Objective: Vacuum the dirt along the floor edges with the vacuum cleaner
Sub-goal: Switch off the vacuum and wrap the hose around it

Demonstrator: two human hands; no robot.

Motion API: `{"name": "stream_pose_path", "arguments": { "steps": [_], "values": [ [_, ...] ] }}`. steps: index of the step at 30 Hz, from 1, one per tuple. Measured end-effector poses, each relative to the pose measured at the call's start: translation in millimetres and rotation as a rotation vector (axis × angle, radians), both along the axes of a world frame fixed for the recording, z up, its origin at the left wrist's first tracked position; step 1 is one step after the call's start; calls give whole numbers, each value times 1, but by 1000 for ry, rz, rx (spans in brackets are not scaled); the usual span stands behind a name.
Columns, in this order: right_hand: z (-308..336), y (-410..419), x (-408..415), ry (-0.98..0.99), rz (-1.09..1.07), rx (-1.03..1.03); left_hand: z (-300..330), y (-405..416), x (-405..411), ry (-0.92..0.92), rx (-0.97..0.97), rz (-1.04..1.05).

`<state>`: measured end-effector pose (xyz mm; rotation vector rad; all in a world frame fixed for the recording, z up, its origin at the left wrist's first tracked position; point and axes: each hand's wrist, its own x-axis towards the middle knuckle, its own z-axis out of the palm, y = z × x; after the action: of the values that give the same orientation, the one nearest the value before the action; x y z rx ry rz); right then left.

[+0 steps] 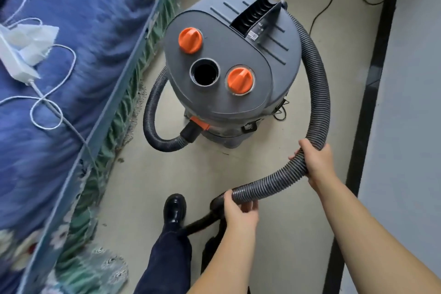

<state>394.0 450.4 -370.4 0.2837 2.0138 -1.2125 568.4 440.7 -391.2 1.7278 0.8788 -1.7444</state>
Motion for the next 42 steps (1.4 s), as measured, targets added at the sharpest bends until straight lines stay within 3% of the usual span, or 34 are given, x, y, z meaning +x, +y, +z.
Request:
{"name": "stream_pose_path", "arguments": {
  "steps": [6,10,12,15,17,19,21,24,27,29,31,33,35,39,42],
  "values": [
    [13,1,-3,-76,20,112,10,-39,47,20,-151,117],
    [18,-14,11,77,80,271,26,-61,66,-146,-251,-49],
    [21,-25,23,236,375,438,34,-67,70,-271,-286,-234],
    [34,-41,47,549,1044,853,42,-80,76,-379,-328,-449],
    [47,-50,76,724,1395,698,43,-94,81,-382,-312,-533],
    [59,-51,113,636,1693,350,41,-108,85,-344,-304,-605],
    [67,-51,138,603,1913,256,38,-115,90,-277,-285,-669],
    [64,-65,130,690,1770,240,32,-116,99,-128,-344,-605],
    [63,-76,115,600,1598,147,17,-123,113,-76,-329,-515],
    [61,-78,110,521,1538,107,4,-133,123,-8,-281,-314],
    [61,-76,107,445,1510,85,-3,-148,131,76,-357,-38],
    [59,-73,103,385,1516,88,-10,-169,137,77,-459,52],
    [56,-68,102,357,1579,120,-9,-192,137,3,-500,-105],
    [53,-64,105,415,1662,171,-7,-222,119,-259,-396,-549],
    [50,-61,110,499,1772,198,-15,-231,108,-321,-283,-850]
  ]
}}
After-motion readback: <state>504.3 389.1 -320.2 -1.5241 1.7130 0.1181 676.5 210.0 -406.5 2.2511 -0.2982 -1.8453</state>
